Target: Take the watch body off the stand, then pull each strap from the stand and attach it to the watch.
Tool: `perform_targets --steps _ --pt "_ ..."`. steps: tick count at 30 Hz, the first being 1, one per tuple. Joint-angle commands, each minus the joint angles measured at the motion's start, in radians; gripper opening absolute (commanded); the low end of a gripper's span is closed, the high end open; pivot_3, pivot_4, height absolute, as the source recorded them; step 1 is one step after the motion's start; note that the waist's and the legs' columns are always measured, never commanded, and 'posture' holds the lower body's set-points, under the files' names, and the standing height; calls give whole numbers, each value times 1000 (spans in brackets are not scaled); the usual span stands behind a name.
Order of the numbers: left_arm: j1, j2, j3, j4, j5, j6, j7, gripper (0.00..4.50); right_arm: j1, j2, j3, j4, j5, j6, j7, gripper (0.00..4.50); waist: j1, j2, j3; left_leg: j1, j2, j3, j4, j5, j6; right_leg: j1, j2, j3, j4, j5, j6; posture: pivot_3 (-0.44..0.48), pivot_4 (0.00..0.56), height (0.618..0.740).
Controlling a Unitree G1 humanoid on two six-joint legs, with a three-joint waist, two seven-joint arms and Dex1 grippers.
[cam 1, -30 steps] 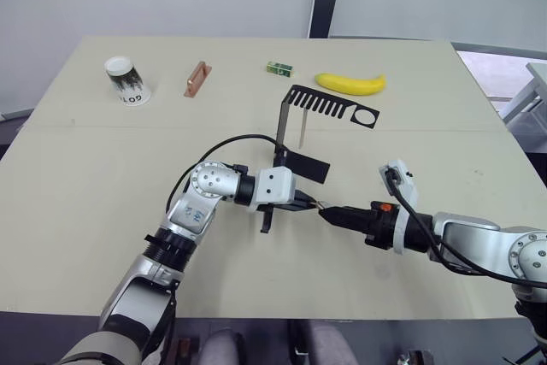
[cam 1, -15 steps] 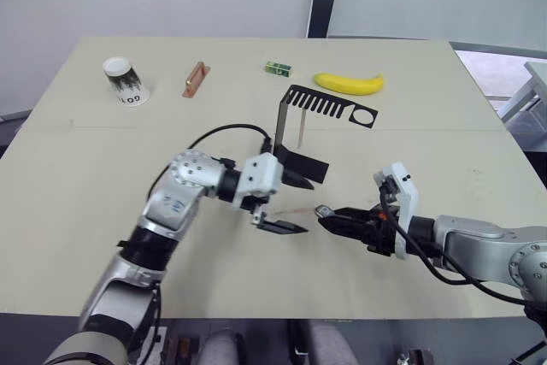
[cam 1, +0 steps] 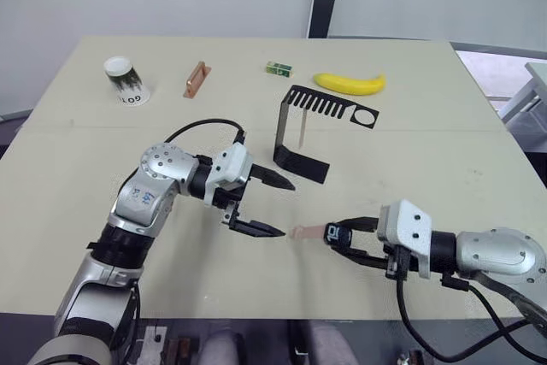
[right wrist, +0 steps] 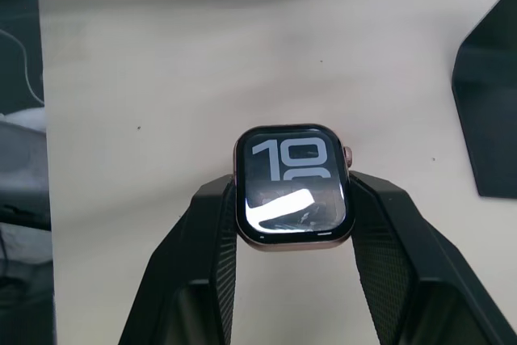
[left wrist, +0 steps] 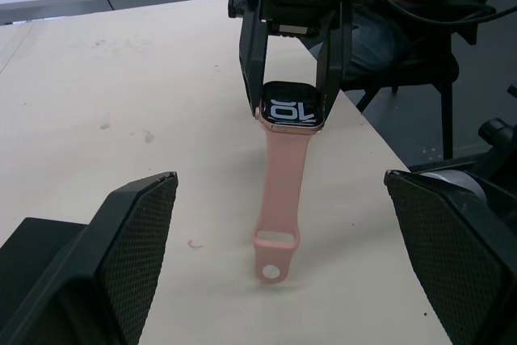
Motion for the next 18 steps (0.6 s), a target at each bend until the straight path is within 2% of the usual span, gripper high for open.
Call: perform_targets --steps 1,10,18 --pt "6 3 14 -8 -16 -8 2 4420 2 44 -41 8 -29 -48 34 1511 1 0 0 0 0 0 0 0 0 0 0 0 0 0 0 0 150 740" --pt "64 51 40 -42 -28 2 5 4420 -50 120 -16 45 -61 -35 80 1511 0 0 0 0 0 0 1 0 0 0 0 1 1 0 0 0 150 740" --pt "152 140 99 -44 1 -65 42 4420 -221 267 153 141 -125 8 104 1511 1 0 0 0 0 0 1 0 0 0 0 1 2 0 -1 0 150 740"
